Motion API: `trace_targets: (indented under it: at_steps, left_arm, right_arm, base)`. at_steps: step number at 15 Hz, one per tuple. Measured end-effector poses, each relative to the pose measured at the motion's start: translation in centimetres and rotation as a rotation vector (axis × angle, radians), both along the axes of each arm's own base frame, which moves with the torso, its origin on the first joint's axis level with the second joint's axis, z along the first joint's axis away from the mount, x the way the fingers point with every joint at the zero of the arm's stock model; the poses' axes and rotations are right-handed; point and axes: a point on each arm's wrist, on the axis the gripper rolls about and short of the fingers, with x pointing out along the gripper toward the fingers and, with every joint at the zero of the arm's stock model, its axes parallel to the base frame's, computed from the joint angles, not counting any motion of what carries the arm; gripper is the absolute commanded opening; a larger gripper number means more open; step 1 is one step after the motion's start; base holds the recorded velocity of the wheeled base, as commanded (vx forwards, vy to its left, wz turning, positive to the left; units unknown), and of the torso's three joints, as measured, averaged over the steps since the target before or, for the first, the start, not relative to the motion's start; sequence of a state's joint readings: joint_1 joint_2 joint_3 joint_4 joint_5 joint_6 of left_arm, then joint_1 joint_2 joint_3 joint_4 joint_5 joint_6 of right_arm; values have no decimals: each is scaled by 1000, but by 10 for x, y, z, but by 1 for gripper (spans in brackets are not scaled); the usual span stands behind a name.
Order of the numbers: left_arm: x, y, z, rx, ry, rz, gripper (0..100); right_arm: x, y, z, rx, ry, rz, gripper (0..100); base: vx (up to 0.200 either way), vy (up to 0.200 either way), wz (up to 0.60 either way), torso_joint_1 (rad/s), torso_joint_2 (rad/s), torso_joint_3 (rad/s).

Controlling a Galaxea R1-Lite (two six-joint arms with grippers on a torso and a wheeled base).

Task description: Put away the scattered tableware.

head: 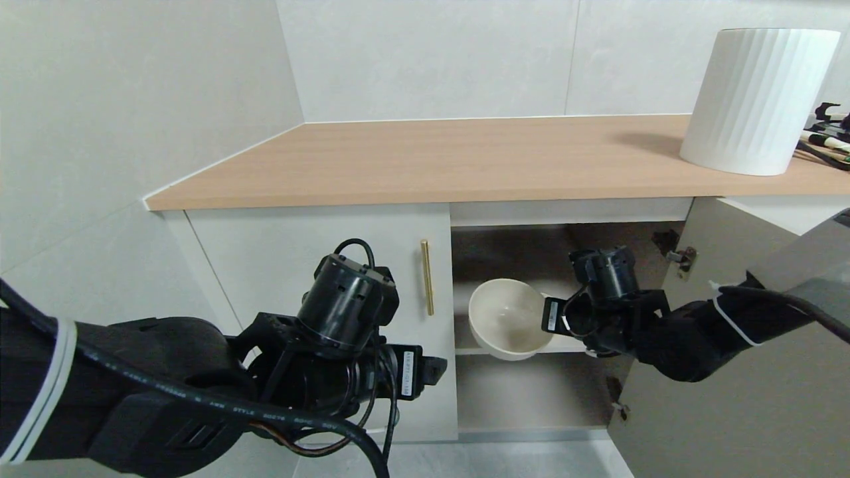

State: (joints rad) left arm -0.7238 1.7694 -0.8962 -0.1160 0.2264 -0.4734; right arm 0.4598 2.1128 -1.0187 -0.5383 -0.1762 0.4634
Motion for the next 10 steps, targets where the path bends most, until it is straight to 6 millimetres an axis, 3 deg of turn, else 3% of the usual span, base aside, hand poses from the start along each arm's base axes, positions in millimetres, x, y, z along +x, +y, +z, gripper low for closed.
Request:
trace_targets:
  at_steps: [6, 10]
  left_arm:
    - [0, 0, 0, 1, 0, 0, 100]
    - [0, 0, -1, 2, 1, 0, 100]
  right_arm:
    - [50, -22, -25, 36, -51, -159, 0]
    - [65, -26, -37, 39, -90, -203, 0]
  base:
    - [0, 0, 0, 0, 0, 0]
    - [0, 0, 0, 0, 0, 0]
